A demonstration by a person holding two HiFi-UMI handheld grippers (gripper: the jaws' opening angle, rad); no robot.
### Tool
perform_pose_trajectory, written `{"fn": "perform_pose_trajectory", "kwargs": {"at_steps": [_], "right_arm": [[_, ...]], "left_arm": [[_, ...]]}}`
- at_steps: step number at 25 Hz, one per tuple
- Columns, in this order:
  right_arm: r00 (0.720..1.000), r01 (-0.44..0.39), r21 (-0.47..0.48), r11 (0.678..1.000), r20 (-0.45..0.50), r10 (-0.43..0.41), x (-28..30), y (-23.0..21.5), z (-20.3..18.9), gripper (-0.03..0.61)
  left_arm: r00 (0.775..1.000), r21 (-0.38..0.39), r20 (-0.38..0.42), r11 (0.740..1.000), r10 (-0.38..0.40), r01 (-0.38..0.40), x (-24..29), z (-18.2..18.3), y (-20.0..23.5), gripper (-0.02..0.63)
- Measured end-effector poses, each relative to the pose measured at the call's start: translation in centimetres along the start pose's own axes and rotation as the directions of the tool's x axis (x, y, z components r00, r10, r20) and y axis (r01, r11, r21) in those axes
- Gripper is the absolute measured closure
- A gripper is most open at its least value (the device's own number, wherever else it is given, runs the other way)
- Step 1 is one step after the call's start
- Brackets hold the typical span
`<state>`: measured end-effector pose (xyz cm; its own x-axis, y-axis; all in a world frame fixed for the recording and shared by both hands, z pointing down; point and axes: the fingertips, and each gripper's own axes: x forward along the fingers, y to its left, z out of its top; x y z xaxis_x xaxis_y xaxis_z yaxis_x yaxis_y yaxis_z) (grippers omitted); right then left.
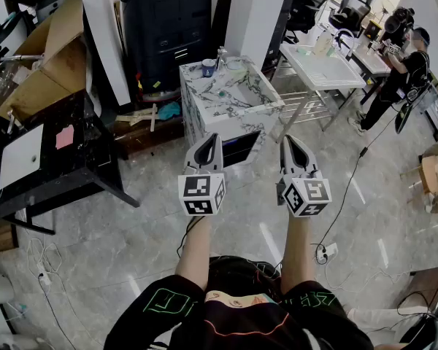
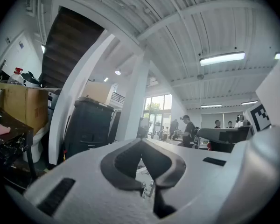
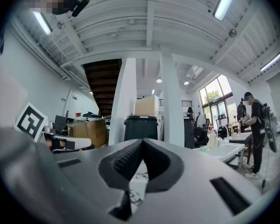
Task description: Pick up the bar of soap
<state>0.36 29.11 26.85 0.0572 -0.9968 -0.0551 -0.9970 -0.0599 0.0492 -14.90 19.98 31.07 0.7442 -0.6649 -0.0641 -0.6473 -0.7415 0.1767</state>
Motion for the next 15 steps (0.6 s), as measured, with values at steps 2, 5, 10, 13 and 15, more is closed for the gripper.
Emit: {"fn": "perform_pose_trajectory", "kwargs": {"at_steps": [2,5,10,13,15], "right_arm": [[1.0,0.007,-0.014,1.0,0.003,-0.007,-0.1,0.0,0.4,0.574],[0.999,0.046,-0.035,0.998,0.006,-0.046,-0.2,-0.7,0.7,0.572],[0.995,0.087,-0.071,0.994,-0.036,-0.09,-1.3,-1.9,-0.5,0.572],[0.994,0.102,-0.057,0.993,-0.031,-0.104,-2.1,-3.2,-0.6,0.572],[0.992,0.124,-0.035,0.992,-0.029,-0.125,-2.9,-4.5,-0.7,0.572]], "left_arm": [[1.0,-0.006,-0.001,1.0,0.004,-0.004,0.1,0.0,0.3,0.606],[1.0,-0.014,-0.002,1.0,0.004,-0.004,0.4,-0.1,0.3,0.606],[1.0,-0.014,-0.017,1.0,-0.025,0.025,0.9,-1.0,-1.3,0.606],[0.999,-0.012,-0.031,0.999,-0.042,0.041,1.8,-1.5,-2.0,0.606],[0.998,-0.01,-0.042,0.998,-0.056,0.055,2.1,-1.8,-2.7,0.606]]}}
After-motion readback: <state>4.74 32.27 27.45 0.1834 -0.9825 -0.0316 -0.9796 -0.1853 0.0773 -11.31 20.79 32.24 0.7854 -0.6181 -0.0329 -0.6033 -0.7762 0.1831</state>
